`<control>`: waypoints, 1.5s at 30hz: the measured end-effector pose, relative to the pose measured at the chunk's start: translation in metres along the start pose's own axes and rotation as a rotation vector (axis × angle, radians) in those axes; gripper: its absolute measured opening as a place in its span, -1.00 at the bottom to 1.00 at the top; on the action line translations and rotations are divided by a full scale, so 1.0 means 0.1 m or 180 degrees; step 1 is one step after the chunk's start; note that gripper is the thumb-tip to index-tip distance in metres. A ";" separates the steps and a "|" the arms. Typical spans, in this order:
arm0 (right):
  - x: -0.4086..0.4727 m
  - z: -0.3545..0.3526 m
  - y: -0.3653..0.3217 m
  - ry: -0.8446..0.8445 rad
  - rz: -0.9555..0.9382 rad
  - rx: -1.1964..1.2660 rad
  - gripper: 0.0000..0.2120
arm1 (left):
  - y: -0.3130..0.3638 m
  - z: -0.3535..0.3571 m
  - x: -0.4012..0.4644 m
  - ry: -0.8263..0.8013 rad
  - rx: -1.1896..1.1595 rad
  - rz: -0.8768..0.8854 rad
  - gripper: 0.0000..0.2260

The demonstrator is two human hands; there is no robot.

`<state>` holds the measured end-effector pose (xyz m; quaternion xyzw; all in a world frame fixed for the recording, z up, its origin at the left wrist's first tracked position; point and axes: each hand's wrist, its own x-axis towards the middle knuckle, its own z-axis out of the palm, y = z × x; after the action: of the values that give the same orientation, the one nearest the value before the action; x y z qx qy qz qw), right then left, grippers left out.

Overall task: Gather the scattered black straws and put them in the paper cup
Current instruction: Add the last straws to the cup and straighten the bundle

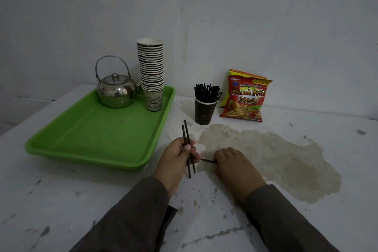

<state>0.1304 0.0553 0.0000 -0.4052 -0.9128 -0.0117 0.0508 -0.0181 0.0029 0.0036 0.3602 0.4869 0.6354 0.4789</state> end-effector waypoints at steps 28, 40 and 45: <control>1.24 -1.26 0.31 0.2667 0.1019 0.3201 -0.85 | 1.22 0.39 1.32 0.0208 0.0313 0.1105 -0.88; 1.49 -0.74 0.27 0.3255 0.1018 0.2538 -0.48 | 0.75 0.31 1.52 0.1065 0.1105 0.1458 -0.89; 1.49 -0.69 0.27 0.2858 0.0715 0.2298 -0.42 | 0.61 0.32 1.58 0.0945 0.1312 0.1566 -0.91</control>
<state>0.0569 0.1797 0.0830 -0.4119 -0.6995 0.1350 0.5682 -0.0489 0.1590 0.0691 0.4595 0.5678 0.6656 0.1528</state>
